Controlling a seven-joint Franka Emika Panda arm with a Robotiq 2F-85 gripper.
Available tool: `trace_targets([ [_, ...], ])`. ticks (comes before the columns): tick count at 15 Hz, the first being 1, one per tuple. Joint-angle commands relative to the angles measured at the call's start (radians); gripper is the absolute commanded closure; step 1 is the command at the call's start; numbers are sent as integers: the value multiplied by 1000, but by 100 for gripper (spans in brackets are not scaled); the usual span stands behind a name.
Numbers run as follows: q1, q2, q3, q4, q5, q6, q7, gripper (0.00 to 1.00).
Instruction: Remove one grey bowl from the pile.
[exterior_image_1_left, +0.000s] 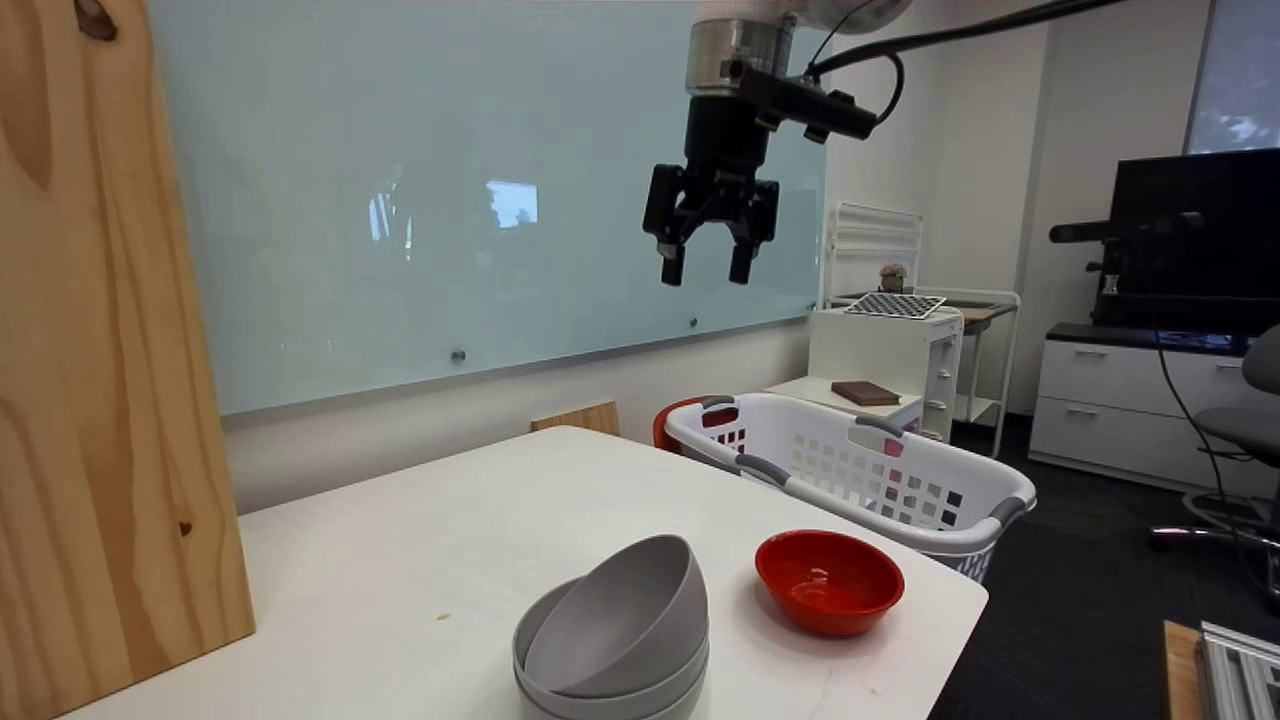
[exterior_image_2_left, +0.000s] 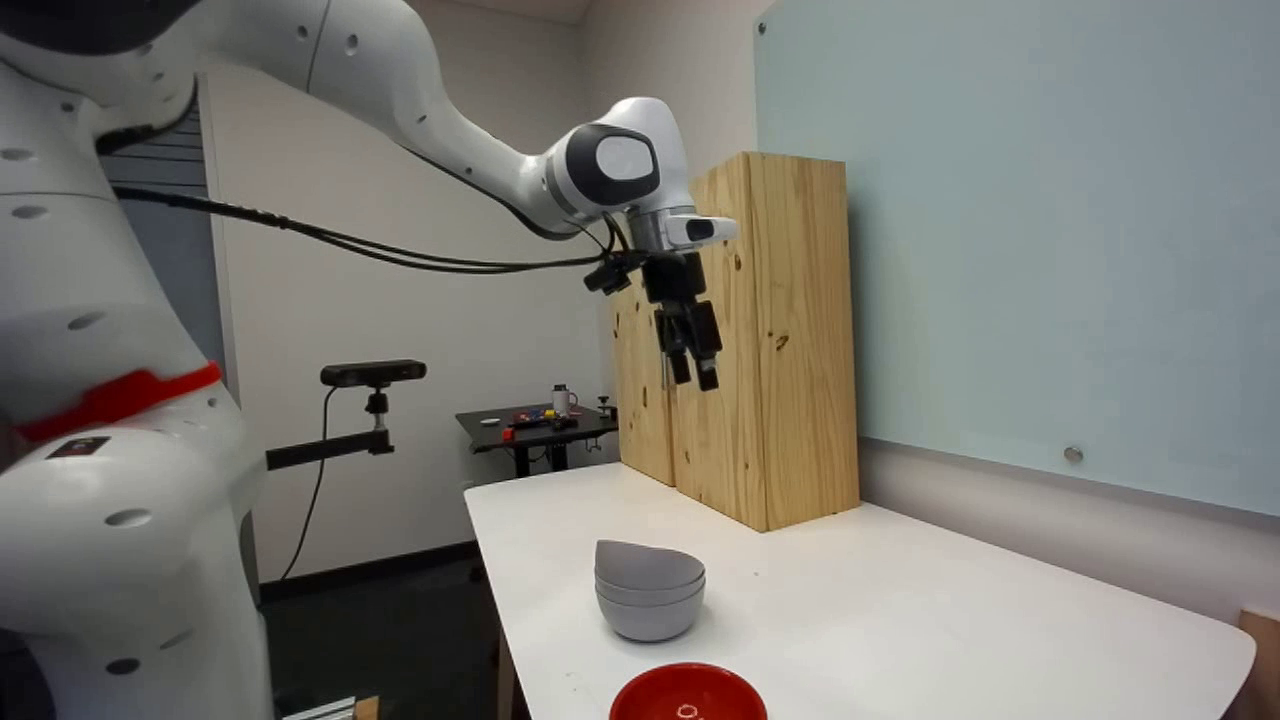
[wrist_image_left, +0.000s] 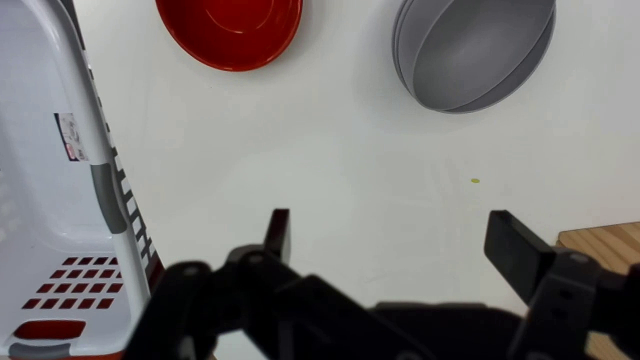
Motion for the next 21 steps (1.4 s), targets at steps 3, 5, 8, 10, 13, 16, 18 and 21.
trace_targets([
  [3, 19, 109, -55, -41, 148, 50, -47, 0],
  [5, 21, 129, -63, -56, 198, 46, -63, 0],
  [8, 23, 140, -71, -80, 253, 42, -91, 0],
  [10, 22, 137, -74, -103, 266, 42, -99, 0],
  [13, 16, 144, -81, -149, 259, 23, -110, 0],
  [16, 17, 142, -85, -209, 248, 18, -128, 0],
  [18, 20, 145, -84, -234, 243, 24, -149, 0],
  [21, 42, 176, -70, -215, 278, 63, -171, 0],
])
